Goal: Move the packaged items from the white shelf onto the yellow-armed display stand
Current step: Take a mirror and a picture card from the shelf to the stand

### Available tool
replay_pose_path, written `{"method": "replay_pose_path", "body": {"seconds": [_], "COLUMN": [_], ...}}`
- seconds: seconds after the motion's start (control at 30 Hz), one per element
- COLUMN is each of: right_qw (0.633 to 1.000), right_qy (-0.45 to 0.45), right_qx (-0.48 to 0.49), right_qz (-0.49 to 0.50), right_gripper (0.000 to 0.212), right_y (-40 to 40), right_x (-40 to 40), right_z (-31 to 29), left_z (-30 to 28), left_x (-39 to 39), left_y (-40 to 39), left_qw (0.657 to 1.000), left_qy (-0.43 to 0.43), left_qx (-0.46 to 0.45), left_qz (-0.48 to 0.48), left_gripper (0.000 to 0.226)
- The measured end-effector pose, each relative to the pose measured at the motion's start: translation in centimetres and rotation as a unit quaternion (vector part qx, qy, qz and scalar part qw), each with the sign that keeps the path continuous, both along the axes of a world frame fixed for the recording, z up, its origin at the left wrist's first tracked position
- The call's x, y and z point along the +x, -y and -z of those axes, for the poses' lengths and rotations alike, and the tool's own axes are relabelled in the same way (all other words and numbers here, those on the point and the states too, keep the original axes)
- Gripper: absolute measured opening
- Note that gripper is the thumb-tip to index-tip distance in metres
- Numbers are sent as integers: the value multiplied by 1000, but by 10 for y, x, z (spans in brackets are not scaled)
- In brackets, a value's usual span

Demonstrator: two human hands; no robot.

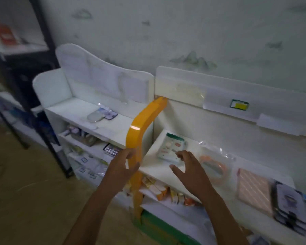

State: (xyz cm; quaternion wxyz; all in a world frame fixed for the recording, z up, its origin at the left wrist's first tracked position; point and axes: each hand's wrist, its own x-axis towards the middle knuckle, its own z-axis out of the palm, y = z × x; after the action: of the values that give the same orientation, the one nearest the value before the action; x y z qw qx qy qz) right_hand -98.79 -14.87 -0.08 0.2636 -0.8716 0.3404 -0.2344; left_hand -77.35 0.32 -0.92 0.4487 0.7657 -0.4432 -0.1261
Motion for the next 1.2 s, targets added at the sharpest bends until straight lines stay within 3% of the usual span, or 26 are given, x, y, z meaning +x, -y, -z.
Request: {"method": "replay_pose_path", "body": {"seconds": [0.3,0.6,1.2], "right_qw": [999,997,994], "right_qy": [-11,-9,-12], "right_qx": [-2,-7,28], "right_qz": [-51,-73,-103], "right_gripper": [48,47,50], "right_y": [-62,-104,-13], "right_x": [141,254,423], "right_z": [4,7,22], "left_z": [-2,5,15], "left_x": [126,224,382], "left_y": [-97,-146,-82], "left_qw": [998,994,983], "left_qy": [9,18,52], "left_qx": [7,23,62], "left_qz": [-62,-102,-164], "left_gripper": [47,54,55]}}
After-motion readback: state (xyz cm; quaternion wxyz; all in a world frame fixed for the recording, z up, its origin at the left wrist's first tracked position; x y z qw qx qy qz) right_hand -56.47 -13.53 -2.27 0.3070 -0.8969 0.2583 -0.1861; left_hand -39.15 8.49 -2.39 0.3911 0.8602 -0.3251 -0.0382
